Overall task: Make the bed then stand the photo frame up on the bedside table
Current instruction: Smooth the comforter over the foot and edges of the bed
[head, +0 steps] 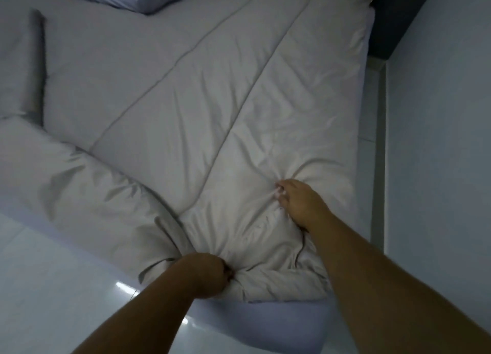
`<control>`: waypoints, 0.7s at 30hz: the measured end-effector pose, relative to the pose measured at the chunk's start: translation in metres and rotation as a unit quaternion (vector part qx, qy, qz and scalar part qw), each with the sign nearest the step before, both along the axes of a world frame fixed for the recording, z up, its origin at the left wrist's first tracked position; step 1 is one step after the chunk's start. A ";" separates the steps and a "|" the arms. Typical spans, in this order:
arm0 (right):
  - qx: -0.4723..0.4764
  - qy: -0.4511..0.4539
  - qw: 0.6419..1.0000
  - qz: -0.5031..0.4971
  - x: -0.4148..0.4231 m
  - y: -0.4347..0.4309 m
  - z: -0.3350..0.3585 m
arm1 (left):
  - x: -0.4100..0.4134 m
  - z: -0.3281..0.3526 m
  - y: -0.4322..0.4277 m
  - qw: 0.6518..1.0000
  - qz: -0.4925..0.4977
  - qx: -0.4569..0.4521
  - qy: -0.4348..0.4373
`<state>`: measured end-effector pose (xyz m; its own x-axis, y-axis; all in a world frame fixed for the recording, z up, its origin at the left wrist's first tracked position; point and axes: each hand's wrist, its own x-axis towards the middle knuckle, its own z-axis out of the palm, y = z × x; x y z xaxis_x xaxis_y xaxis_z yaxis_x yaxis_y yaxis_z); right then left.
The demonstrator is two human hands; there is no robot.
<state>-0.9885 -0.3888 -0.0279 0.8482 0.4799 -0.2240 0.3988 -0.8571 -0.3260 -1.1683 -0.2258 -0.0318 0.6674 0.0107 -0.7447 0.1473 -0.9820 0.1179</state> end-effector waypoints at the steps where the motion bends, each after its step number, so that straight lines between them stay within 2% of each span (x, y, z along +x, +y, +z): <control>1: -0.021 -0.015 0.999 0.026 -0.006 -0.002 -0.015 | 0.002 -0.003 0.002 1.000 -0.010 -0.008 -0.004; 4: -0.045 -0.077 0.996 0.030 -0.009 -0.003 -0.046 | 0.009 0.000 0.009 0.999 0.006 -0.038 -0.024; 6: -0.053 -0.100 0.993 0.025 -0.007 -0.004 -0.057 | 0.016 0.005 0.014 0.984 0.062 -0.107 -0.129; 8: -0.047 -0.105 0.993 0.020 -0.006 -0.004 -0.060 | 0.024 0.006 0.013 0.929 0.159 -0.219 -0.251; 9: -0.035 -0.118 0.992 0.016 -0.005 -0.004 -0.062 | 0.029 0.007 0.010 0.902 0.199 -0.276 -0.265; 10: -0.035 -0.107 0.994 0.010 -0.004 -0.003 -0.061 | 0.035 0.009 0.003 0.892 0.219 -0.322 -0.229; 11: -0.032 -0.112 0.993 0.014 -0.004 -0.004 -0.063 | 0.040 0.012 -0.006 0.897 0.217 -0.348 -0.166; 13: -0.013 -0.140 0.990 0.022 -0.005 -0.005 -0.065 | 0.045 0.018 -0.028 0.931 0.155 -0.330 -0.016; 14: -0.012 -0.134 0.990 0.028 -0.006 -0.006 -0.064 | 0.045 0.015 -0.037 0.932 0.128 -0.328 0.081; 15: -0.010 -0.135 0.990 0.032 -0.006 -0.007 -0.064 | 0.045 0.013 -0.045 0.913 0.113 -0.342 0.190; 17: -0.004 -0.145 0.989 0.038 -0.006 -0.009 -0.068 | 0.041 0.008 -0.058 0.834 0.121 -0.400 0.361; 19: -0.002 -0.159 0.987 0.035 -0.006 -0.008 -0.071 | 0.044 0.007 -0.064 0.774 0.168 -0.488 0.367; 20: -0.001 -0.165 0.986 0.030 -0.006 -0.008 -0.071 | 0.050 0.007 -0.064 0.776 0.220 -0.514 0.292; 21: 0.002 -0.178 0.984 0.030 -0.005 -0.008 -0.072 | 0.057 0.003 -0.062 0.779 0.291 -0.530 0.168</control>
<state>-0.9938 -0.3967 -0.1001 0.8430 0.5314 0.0835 0.5376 -0.8279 -0.1599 -1.1116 -0.2881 -0.0284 0.5455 -0.5005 -0.6723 0.7280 -0.1147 0.6760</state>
